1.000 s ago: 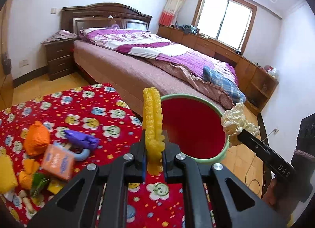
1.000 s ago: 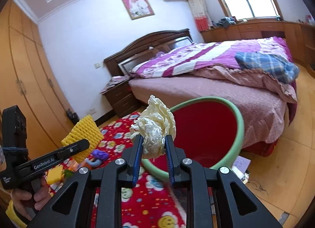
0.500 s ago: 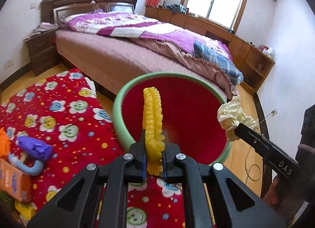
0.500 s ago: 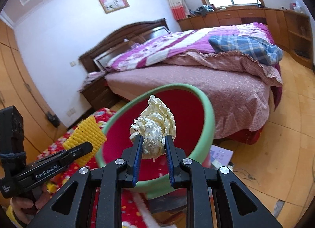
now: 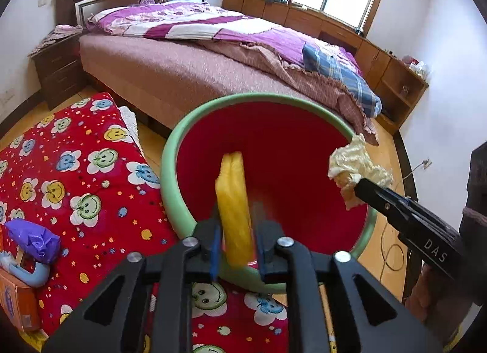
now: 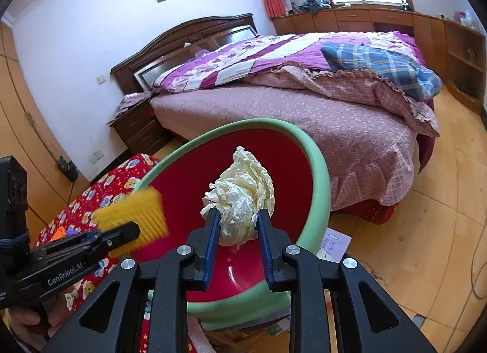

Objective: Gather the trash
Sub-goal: 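Carry both items over the red bucket and open both grippers to drop them, then move both tools back over the bedspread toward the remaining trash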

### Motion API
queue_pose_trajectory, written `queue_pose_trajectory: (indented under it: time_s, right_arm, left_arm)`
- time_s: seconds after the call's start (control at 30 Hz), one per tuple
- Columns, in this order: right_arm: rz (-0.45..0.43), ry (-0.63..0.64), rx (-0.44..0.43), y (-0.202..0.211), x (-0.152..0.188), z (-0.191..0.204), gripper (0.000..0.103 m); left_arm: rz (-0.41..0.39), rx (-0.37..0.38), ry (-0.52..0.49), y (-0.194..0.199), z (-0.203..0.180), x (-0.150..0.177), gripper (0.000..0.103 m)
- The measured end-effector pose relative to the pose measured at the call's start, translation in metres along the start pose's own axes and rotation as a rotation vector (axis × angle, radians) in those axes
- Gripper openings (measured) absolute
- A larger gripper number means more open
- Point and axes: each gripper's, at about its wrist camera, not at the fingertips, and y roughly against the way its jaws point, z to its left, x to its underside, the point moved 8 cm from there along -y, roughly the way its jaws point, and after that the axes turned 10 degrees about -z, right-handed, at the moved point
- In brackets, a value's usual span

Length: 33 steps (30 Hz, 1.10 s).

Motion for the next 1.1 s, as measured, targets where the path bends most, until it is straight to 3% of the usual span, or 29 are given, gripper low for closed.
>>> queue_pose_trajectory:
  time_s: [0.27, 0.37, 0.43, 0.77, 1.1]
  right_arm:
    - [0.026, -0.004, -0.028, -0.011, 0.001, 0.004, 0.029]
    - [0.022, -0.010, -0.040, -0.010, 0.000, 0.004, 0.038]
    - [0.014, -0.014, -0.044, -0.007, -0.001, 0.005, 0.046]
    - [-0.039, -0.027, -0.020, 0.031, -0.005, 0.009, 0.055]
    - [-0.040, -0.003, -0.048, 0.063, 0.005, 0.045, 0.063]
  left_arm:
    - [0.010, -0.006, -0.003, 0.001, -0.001, 0.000, 0.041]
    - [-0.012, -0.010, 0.003, 0.007, 0.000, -0.005, 0.051]
    - [-0.034, -0.011, 0.008, 0.015, 0.000, -0.007, 0.052]
    - [-0.052, -0.020, 0.065, 0.057, 0.005, 0.000, 0.055]
    - [-0.090, -0.108, 0.129, 0.117, 0.045, 0.016, 0.055]
